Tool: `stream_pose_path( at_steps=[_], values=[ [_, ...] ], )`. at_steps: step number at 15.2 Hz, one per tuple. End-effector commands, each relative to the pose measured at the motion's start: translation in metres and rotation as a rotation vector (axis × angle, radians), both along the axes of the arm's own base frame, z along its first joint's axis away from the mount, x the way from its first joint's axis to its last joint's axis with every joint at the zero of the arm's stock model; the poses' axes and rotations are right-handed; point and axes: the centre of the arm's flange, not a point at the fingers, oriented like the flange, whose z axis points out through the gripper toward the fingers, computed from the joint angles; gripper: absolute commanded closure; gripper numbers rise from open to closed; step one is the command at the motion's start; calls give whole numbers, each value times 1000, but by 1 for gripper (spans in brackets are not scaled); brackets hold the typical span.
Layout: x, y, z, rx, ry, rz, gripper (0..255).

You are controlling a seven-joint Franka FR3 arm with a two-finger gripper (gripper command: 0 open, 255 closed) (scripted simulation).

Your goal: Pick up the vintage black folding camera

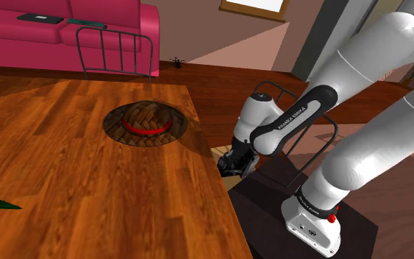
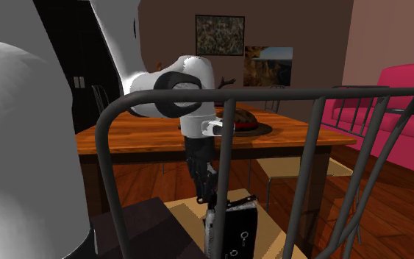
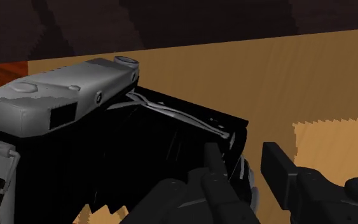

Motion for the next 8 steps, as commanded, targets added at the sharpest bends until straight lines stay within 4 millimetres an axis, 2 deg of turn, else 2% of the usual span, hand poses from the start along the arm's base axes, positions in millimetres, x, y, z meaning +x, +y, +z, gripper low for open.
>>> stream_pose_path(
  at_steps=[1, 6, 8],
  values=[
    [-1, 0, 11, 1, 1, 0, 255],
    [-1, 0, 37, 1, 1, 0, 255],
    [-1, 0, 38, 1, 1, 0, 255]
  ],
)
